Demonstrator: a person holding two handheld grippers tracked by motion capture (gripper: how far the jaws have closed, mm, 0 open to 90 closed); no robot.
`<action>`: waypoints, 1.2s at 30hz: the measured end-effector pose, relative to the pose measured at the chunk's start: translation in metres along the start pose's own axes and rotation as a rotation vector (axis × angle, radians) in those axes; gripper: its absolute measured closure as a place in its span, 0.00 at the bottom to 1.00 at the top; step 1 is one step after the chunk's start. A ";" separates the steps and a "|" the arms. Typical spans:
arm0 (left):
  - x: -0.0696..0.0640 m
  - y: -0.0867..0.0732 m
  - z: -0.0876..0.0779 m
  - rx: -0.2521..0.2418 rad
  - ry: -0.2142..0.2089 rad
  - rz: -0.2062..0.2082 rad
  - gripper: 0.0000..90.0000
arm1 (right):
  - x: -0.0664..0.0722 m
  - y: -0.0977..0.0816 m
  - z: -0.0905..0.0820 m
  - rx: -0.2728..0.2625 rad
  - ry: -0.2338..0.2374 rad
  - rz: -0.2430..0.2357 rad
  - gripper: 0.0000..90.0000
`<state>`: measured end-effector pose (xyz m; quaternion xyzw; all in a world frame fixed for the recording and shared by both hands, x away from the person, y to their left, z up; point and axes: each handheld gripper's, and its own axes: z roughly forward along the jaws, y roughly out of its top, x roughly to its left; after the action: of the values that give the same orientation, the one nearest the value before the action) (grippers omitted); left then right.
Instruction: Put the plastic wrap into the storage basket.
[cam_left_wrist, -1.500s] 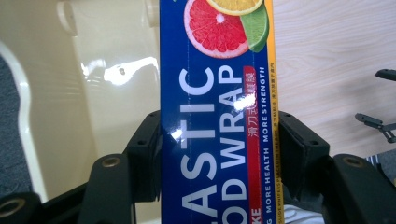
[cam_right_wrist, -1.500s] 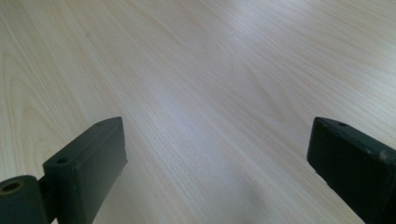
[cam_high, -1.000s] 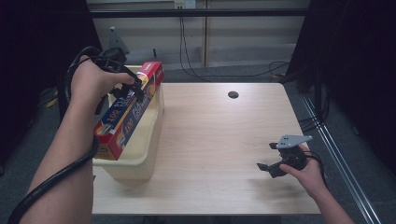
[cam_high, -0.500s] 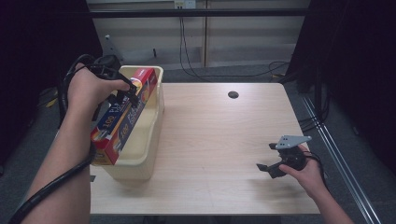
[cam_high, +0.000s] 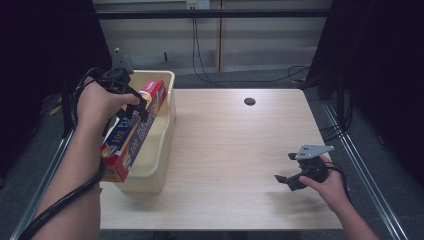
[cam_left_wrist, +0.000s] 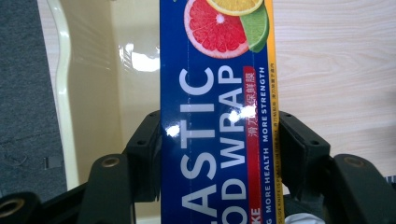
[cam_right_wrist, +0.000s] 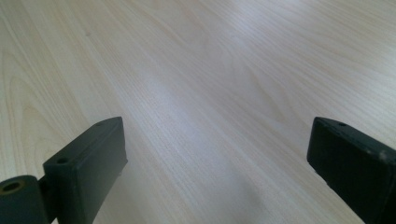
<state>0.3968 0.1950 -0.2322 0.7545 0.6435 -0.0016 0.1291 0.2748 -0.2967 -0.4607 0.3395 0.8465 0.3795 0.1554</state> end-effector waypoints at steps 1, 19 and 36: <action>0.000 0.000 0.001 0.007 -0.003 -0.006 0.46 | 0.000 0.000 0.000 0.002 0.000 0.002 0.05; 0.005 -0.003 0.024 0.053 -0.015 -0.032 0.46 | 0.000 0.000 0.000 0.004 -0.005 0.003 0.05; 0.008 -0.005 0.044 0.072 -0.032 -0.052 0.46 | 0.000 0.000 0.000 0.002 0.000 -0.001 0.05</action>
<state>0.4003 0.1948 -0.2768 0.7416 0.6602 -0.0402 0.1122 0.2746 -0.2969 -0.4610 0.3389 0.8471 0.3788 0.1553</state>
